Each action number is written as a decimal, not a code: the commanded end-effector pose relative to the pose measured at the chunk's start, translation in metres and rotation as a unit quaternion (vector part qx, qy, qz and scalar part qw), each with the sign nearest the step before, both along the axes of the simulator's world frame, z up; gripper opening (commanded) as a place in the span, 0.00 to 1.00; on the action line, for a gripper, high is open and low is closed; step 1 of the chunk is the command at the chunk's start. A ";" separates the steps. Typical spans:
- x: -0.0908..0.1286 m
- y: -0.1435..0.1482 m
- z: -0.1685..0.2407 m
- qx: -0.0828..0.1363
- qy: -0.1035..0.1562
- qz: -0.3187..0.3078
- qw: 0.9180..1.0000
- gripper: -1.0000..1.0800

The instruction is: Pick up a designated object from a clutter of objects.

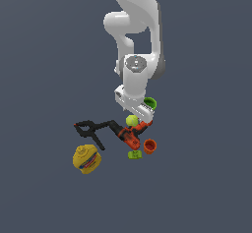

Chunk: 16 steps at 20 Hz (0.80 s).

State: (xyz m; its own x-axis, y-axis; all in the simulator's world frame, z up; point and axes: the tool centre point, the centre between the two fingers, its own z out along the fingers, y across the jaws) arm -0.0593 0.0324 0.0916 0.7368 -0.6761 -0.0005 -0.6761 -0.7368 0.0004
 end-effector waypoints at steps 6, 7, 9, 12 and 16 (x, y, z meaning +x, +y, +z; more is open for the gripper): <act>-0.001 0.000 -0.020 0.000 0.000 -0.001 1.000 0.96; -0.001 0.000 -0.025 0.000 0.000 -0.001 1.000 0.96; -0.001 0.000 -0.034 0.000 0.000 -0.002 1.000 0.96; -0.001 0.000 -0.044 0.000 0.000 -0.002 1.000 0.96; -0.001 0.000 -0.049 0.000 0.000 -0.002 1.000 0.96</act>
